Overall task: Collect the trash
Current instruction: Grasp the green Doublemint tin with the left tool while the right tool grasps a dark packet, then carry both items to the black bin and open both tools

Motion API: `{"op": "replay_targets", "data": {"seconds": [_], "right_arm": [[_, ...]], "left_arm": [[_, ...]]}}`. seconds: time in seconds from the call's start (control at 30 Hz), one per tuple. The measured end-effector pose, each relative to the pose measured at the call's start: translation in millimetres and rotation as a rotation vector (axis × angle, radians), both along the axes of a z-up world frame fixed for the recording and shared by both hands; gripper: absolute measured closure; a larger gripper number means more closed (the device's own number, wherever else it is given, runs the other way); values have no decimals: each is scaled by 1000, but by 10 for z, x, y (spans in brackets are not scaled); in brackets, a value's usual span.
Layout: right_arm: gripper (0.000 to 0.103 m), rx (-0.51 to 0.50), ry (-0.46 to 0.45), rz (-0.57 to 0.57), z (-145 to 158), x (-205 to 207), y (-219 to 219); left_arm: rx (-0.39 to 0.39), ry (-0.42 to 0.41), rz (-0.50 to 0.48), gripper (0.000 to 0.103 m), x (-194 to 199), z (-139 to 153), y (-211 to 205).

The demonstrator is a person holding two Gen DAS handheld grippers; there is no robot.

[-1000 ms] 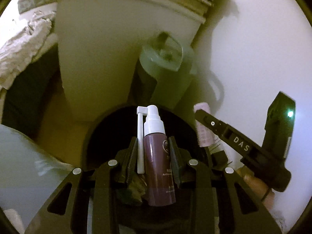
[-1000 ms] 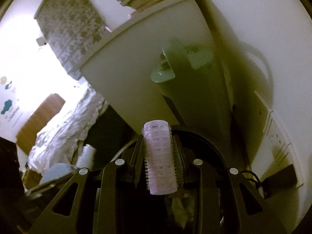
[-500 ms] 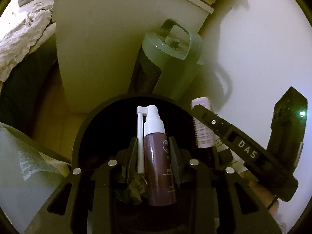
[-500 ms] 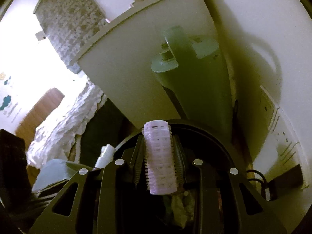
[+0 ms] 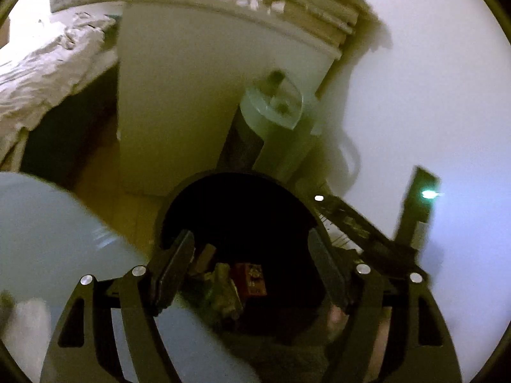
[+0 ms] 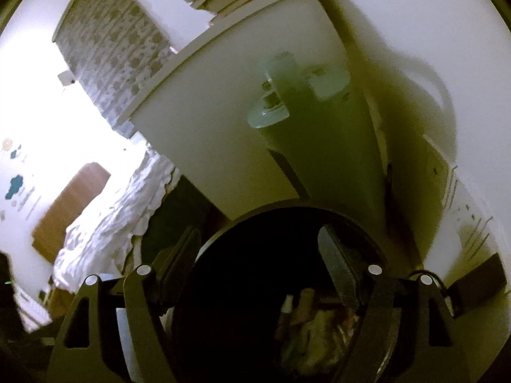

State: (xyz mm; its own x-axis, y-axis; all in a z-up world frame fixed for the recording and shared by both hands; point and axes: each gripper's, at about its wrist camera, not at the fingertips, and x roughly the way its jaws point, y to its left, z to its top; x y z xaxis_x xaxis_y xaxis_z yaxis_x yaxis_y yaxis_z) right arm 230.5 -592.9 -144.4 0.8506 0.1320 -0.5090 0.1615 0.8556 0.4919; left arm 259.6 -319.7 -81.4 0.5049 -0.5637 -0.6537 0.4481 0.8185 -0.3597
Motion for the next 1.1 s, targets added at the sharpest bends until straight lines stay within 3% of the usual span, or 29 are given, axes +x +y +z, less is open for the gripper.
{"op": "replay_targets", "data": {"seconds": [0.23,0.3,0.43,0.57,0.67,0.8,0.87,0.93,1.1], "right_arm": [[27,-65,-45,166,128,-131,479],[27,-101,-66,259,199,-234,736],[27,-106,-96,507,355,-517,1331],[27,-114,-5,756,446,-805,2213],[27,-253,120,900,395,-1042,3084],[27,-254,260,946,211,-1151,3759],[27,-316,291,916,127,-1181,4016],[27,-346,303,890,92,-1188,4197],[27,-484,284,829,26,-1140,4461]], "left_arm": [[125,-108,127,24,-830,189,1136],[191,-116,204,24,-972,143,1597],[248,-82,309,25,-1001,7,2418],[338,-38,276,34,-848,-203,2805],[369,-27,206,34,-737,-358,2909],[376,-49,115,38,-609,-441,2871],[391,-24,78,62,-559,-528,2852],[415,-33,71,72,-519,-609,2841],[311,-2,124,73,-503,-599,3037]]}}
